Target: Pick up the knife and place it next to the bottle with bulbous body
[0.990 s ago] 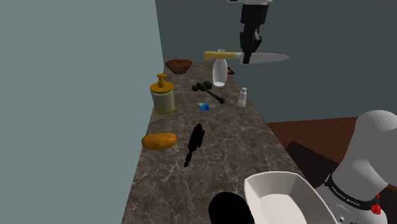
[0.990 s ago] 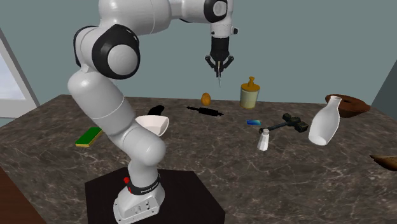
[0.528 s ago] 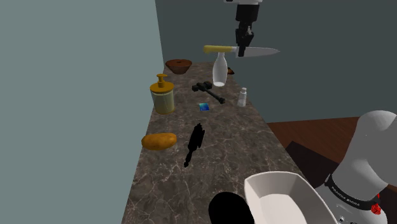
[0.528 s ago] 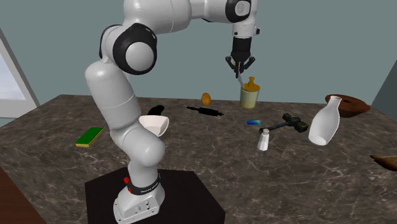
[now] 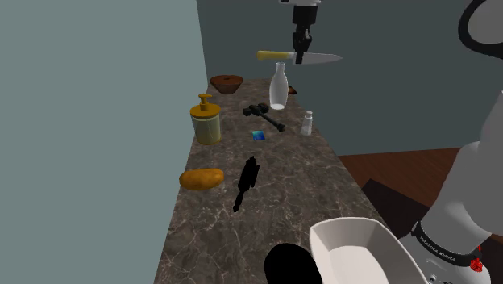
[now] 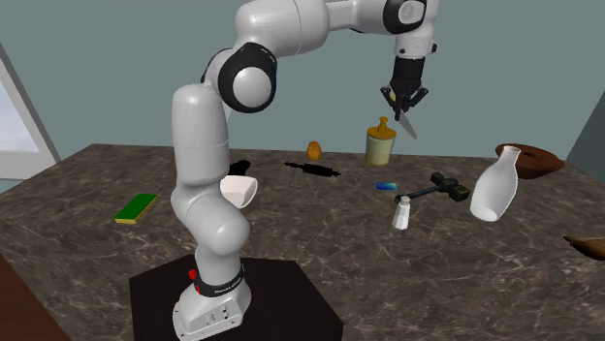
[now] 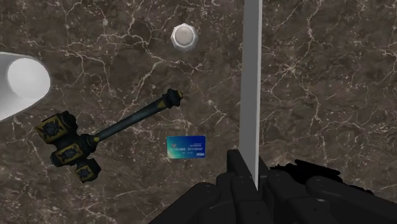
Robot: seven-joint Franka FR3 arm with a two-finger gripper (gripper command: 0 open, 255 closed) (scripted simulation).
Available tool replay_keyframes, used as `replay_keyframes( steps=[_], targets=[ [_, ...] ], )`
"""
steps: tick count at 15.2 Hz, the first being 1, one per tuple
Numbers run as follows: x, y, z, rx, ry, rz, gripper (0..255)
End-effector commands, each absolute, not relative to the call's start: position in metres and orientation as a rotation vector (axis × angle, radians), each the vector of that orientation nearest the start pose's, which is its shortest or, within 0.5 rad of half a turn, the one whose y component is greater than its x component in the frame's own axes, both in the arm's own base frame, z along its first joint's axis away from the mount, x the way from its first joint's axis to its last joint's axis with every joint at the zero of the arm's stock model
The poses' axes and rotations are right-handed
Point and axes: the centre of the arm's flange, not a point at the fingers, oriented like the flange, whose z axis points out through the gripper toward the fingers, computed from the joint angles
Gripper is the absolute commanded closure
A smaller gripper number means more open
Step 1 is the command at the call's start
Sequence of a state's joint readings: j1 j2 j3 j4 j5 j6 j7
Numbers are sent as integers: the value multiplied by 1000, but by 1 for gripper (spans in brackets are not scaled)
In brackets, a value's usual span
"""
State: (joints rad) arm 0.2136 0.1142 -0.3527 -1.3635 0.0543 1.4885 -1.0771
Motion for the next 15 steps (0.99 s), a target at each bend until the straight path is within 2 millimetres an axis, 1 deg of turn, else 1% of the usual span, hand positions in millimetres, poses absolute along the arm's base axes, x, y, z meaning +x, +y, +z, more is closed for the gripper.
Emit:
replay_keyframes(
  steps=[1,7,15],
  targets=[
    [596,-79,652,-2794,-1433,-36,255],
    [654,-132,652,-2794,-1433,-36,255],
    [654,-132,610,-2794,-1433,-36,255]
  ],
)
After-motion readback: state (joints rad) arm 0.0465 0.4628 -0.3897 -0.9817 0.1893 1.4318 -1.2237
